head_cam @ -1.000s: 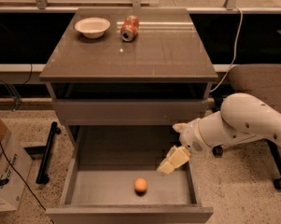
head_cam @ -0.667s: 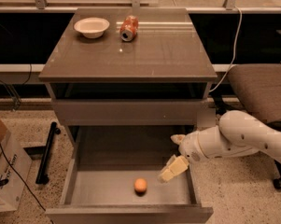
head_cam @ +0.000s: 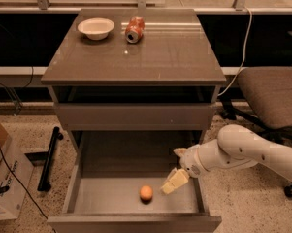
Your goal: Pick orange from middle drawer and place on counter
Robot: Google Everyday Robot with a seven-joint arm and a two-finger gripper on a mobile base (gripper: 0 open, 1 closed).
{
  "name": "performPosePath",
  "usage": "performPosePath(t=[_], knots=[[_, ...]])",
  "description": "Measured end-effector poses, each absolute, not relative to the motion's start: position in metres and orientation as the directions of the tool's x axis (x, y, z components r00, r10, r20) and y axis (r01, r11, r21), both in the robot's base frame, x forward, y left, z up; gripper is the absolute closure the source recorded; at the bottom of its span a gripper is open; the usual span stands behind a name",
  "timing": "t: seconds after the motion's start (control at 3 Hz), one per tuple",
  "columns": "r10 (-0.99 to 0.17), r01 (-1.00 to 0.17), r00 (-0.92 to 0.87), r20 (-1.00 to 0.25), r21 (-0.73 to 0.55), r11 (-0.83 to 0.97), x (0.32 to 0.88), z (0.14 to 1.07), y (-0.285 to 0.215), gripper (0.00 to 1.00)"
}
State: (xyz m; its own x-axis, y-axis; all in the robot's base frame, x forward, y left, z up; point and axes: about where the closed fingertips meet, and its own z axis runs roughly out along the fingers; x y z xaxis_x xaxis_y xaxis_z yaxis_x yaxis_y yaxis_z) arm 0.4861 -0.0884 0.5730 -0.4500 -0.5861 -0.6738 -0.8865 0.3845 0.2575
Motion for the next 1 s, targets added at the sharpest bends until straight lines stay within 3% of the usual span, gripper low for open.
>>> performPosePath(t=[1.0], knots=[[-0.572, -0.842, -0.508, -0.644, 0.229, 0.489, 0.509, 0.455, -0.078, 0.0]])
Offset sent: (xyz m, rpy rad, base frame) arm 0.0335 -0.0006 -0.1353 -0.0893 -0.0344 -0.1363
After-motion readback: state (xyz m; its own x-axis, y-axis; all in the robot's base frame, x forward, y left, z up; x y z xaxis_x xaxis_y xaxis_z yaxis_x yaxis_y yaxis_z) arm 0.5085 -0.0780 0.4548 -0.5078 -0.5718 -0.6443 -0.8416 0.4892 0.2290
